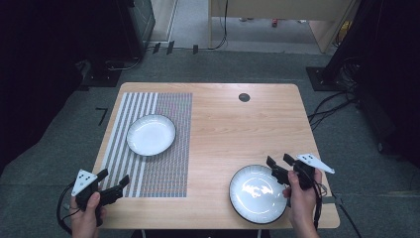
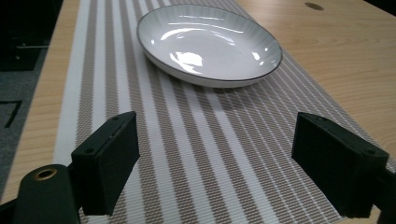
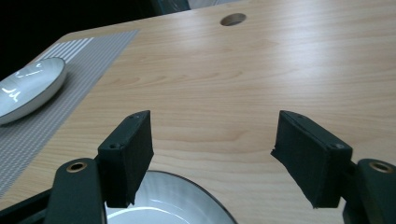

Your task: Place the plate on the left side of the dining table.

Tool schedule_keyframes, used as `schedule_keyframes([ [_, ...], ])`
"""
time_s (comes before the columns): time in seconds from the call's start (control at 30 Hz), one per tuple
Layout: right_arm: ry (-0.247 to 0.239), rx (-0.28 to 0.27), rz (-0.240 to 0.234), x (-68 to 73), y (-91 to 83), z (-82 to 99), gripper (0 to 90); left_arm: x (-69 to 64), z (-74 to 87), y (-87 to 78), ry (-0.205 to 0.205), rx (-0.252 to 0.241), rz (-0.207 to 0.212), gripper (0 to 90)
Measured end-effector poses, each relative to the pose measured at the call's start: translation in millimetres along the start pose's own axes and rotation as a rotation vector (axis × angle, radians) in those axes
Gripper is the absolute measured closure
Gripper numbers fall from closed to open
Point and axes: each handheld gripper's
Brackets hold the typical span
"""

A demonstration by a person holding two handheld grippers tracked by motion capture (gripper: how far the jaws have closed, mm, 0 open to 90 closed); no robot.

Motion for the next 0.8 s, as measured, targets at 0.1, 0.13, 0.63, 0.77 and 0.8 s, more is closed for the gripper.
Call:
schedule_keyframes([
  [0.1, 0.009, -0.002, 0.011, -8.2, -4.0, 2.8, 27.9, 10.6, 4.5, -2.5, -0.036, -0.004, -0.01, 15.0],
  [0.13, 0.014, -0.006, 0.015, -12.7, -6.1, 4.2, 27.9, 13.4, 6.0, -3.3, -0.043, -0.007, -0.016, 15.0],
  [0.63, 0.034, 0.028, 0.133, -70.2, -29.0, 31.9, 27.3, 48.0, 23.0, -3.0, -0.098, 0.006, -0.073, 15.1],
  [0.77, 0.036, 0.043, 0.157, -81.7, -33.1, 39.2, 27.3, 49.8, 25.2, -0.1, -0.091, 0.015, -0.087, 15.0],
  [0.8, 0.029, 0.046, 0.169, -85.2, -33.9, 40.8, 27.3, 50.1, 25.6, 0.5, -0.09, 0.015, -0.087, 15.1],
])
Point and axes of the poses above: each handheld gripper's, and its own axes: y roughly forward along the jaws, z roughly out of its underside, x roughly to its left, and after that the axes turned 8 degrees about x, right-handed
